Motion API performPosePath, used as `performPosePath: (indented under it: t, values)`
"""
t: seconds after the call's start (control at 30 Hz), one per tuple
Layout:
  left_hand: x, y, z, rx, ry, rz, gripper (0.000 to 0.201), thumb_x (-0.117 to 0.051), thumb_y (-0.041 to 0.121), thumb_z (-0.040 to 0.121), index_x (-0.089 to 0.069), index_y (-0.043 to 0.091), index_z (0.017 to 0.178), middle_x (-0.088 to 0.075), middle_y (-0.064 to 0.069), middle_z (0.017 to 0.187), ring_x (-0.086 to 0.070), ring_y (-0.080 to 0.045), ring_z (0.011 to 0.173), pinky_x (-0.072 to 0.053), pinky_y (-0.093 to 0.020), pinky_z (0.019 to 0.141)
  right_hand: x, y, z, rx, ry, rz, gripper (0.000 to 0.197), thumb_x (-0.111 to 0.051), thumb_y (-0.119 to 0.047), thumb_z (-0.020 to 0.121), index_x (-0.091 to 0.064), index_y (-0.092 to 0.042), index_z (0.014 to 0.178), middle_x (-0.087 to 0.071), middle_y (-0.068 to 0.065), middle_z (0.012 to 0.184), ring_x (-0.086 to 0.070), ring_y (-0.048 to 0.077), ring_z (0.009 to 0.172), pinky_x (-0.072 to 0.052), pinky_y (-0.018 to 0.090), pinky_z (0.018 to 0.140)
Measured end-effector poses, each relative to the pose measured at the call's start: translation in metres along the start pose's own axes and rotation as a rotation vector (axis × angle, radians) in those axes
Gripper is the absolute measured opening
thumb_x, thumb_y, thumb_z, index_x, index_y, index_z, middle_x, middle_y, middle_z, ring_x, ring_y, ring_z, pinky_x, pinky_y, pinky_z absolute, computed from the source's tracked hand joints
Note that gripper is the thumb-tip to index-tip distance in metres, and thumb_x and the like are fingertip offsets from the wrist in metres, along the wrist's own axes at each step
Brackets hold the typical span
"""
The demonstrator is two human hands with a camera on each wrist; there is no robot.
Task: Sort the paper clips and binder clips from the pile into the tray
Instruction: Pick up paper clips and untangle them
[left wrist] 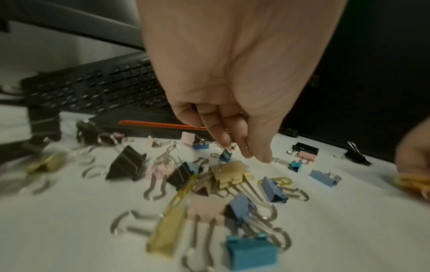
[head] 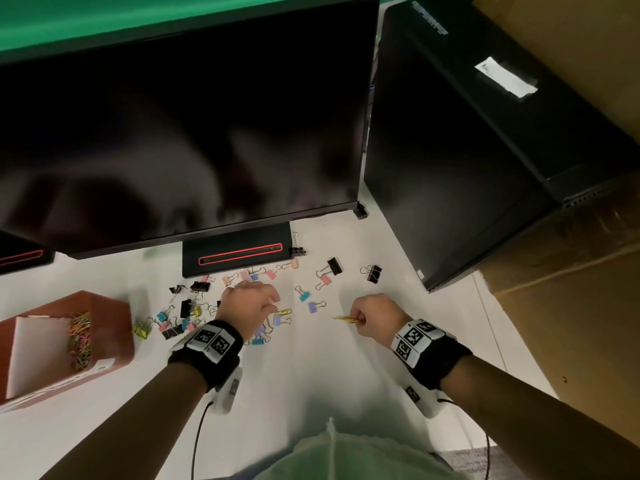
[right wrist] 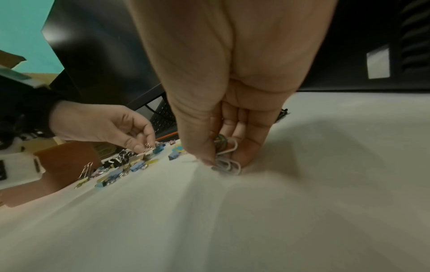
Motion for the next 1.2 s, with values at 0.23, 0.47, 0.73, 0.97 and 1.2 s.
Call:
performPosePath:
  t: [0.23,0.47,0.73,0.97,1.2]
  values:
    - [-0.004,0.018,0.012,-0.034,-0.185,0.145,0.015,-0.051,0.038,0.088,-0.063,0.029,0.092,-0.065,0.008,0.091,-0.053,-0.016,0.093,-0.034,-0.034,0.088,0.033,0.018,0.002,-0.083,0.218,0.241,0.018,-0.065,-0.003,0.078,-0.071,-0.006,0.094,-0.069,0.005,0.083,-0.057,0.012,0.074,-0.042,0.011,0.068]
    - [-0.003,0.030,0.020,0.114,-0.269,0.173,0.012,-0.054,0.033,0.085,-0.065,0.028,0.086,-0.064,0.012,0.089,-0.056,-0.015,0.093,-0.035,-0.035,0.089,0.041,0.026,-0.006,-0.100,0.244,0.303,0.018,-0.065,0.001,0.077,-0.070,-0.003,0.094,-0.060,0.000,0.076,-0.056,0.013,0.072,-0.043,0.012,0.065]
    - [-0.007,0.026,0.009,0.043,-0.214,0.077,0.014,-0.052,0.029,0.090,-0.064,0.023,0.094,-0.060,0.004,0.100,-0.056,-0.018,0.094,-0.041,-0.033,0.089,0.025,0.014,-0.009,-0.079,0.194,0.280,0.017,-0.061,0.000,0.079,-0.070,-0.006,0.092,-0.067,0.006,0.081,-0.057,0.013,0.073,-0.047,0.017,0.074]
    - [0.042,-0.020,-0.031,0.102,0.166,-0.341,0.010,-0.060,0.021,0.087,-0.058,0.021,0.078,-0.059,0.006,0.082,-0.057,-0.010,0.075,-0.041,-0.018,0.066,0.014,-0.018,-0.005,0.015,0.160,0.191,0.016,-0.062,-0.006,0.079,-0.070,-0.010,0.092,-0.070,0.005,0.084,-0.055,0.009,0.072,-0.048,0.018,0.075]
    - [0.109,-0.118,-0.108,0.289,0.414,-0.357,0.006,-0.065,0.020,0.084,-0.061,0.015,0.083,-0.062,0.002,0.071,-0.057,-0.013,0.059,-0.041,-0.015,0.047,0.009,-0.118,0.020,0.202,0.132,0.136,0.017,-0.064,-0.005,0.080,-0.070,-0.011,0.094,-0.063,0.001,0.079,-0.057,0.015,0.073,-0.051,0.025,0.079]
Point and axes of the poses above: each hand's wrist, its own z-axis towards the middle knuckle, its own x-axis out of the back of the hand, y = z × x, the point moved 3 cm from there along z, towards the middle knuckle
